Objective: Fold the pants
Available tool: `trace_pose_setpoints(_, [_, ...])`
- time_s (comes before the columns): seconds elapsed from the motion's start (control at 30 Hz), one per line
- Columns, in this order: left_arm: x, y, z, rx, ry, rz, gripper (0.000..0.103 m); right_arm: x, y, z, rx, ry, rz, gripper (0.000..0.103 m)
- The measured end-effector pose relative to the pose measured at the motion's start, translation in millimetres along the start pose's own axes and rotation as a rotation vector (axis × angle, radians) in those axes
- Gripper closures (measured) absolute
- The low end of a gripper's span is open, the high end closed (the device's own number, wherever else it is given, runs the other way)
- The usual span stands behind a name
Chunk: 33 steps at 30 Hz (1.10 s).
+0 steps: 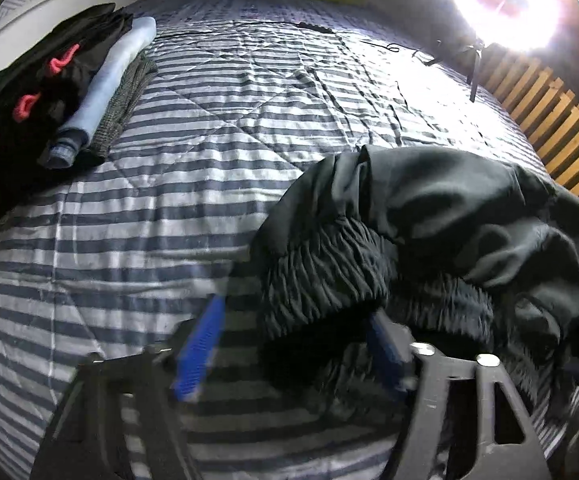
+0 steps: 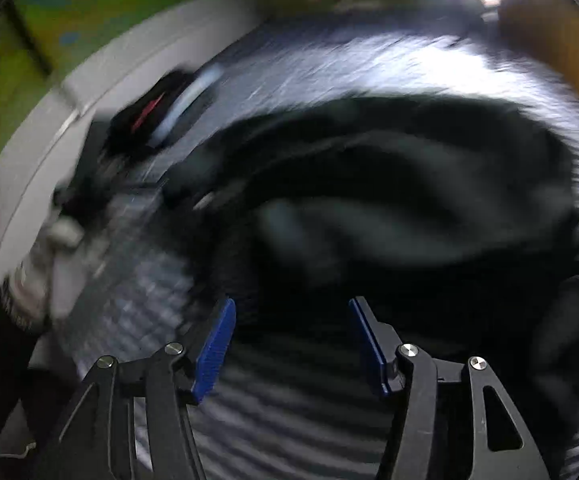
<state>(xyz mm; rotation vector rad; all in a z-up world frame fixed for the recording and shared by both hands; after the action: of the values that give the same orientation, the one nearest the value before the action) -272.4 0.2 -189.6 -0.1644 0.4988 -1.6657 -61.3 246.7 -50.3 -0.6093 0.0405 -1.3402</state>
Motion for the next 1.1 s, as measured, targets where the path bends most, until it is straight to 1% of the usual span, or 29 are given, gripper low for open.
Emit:
trace_pose_setpoints(0.07, [3,-5,1,-0.009,0.006,0.034,0.076,21,2,-23,0.029,0.047,0.033,0.047])
trace_pose_setpoints(0.1, [5,-7,2,-0.019,0.008,0.042,0.082,28,1,-33,0.028,0.084,0.032,0.047])
trace_pose_setpoints(0.13, [7,-9,4,-0.026,0.004,0.050,0.085,31,-1,-40,0.028,0.104,0.020,0.047])
trace_pose_setpoints(0.17, [12,-11,8,-0.033,0.003,0.062,0.095,33,-3,-48,0.033,0.137,0.013,0.047])
trace_pose_setpoints(0.23, [17,-13,15,-0.044,0.015,0.072,0.096,32,-5,-58,0.020,0.261,0.007,0.049])
trace_pose_setpoints(0.27, [18,-14,21,-0.053,0.023,0.072,0.096,28,-6,-59,0.013,0.275,-0.019,0.066])
trace_pose_setpoints(0.3, [20,-15,27,-0.063,0.025,0.072,0.096,25,-6,-59,0.018,0.253,-0.038,0.075])
trace_pose_setpoints(0.33, [21,-16,35,-0.072,0.037,0.081,0.096,21,-7,-57,0.021,0.232,-0.068,0.086])
trace_pose_setpoints(0.37, [22,-17,41,-0.081,0.049,0.084,0.097,18,-7,-53,0.016,0.219,-0.098,0.092])
trace_pose_setpoints(0.43, [23,-18,59,-0.110,0.066,0.084,0.097,21,-7,-40,-0.002,0.200,-0.108,0.097])
trace_pose_setpoints(0.47, [24,-18,75,-0.134,0.082,0.081,0.097,28,-5,-28,-0.015,0.171,-0.108,0.097])
trace_pose_setpoints(0.53, [31,-18,98,-0.169,0.089,0.080,0.097,45,-2,-12,-0.029,0.119,-0.093,0.097])
trace_pose_setpoints(0.6, [46,-17,122,-0.193,0.093,0.094,0.097,81,5,7,-0.056,0.045,-0.036,0.097])
trace_pose_setpoints(0.67, [67,-17,146,-0.219,0.071,0.116,0.097,120,12,15,-0.062,-0.045,0.013,0.097])
trace_pose_setpoints(0.77, [104,-11,176,-0.244,0.029,0.161,0.097,178,18,7,-0.045,-0.180,0.065,0.097])
trace_pose_setpoints(0.9, [151,-1,201,-0.256,-0.050,0.209,0.097,263,26,-29,0.010,-0.335,0.103,0.097])
trace_pose_setpoints(0.93, [164,1,206,-0.256,-0.075,0.225,0.097,277,27,-36,0.022,-0.365,0.110,0.097])
trace_pose_setpoints(0.97, [177,3,207,-0.253,-0.103,0.234,0.097,299,29,-46,0.039,-0.403,0.117,0.097])
trace_pose_setpoints(1.03, [198,5,200,-0.216,-0.179,0.241,0.097,327,31,-60,0.063,-0.437,0.158,0.097])
trace_pose_setpoints(1.1, [219,12,183,-0.108,-0.211,0.252,0.092,338,34,-72,0.108,-0.399,0.196,0.093])
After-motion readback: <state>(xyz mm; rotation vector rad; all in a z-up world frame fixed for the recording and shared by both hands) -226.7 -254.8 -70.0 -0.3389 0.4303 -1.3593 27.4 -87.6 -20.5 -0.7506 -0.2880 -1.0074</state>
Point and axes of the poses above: each gripper's, at about its wrist camera, not at the fingertips, and z roughly against the way its jaws point, x to its left, y to its underside, the point moved 1 cm from there along -z, roughly the way its jaws point, and after that the axes turned 1 degree about x, right-handed, at the moved point
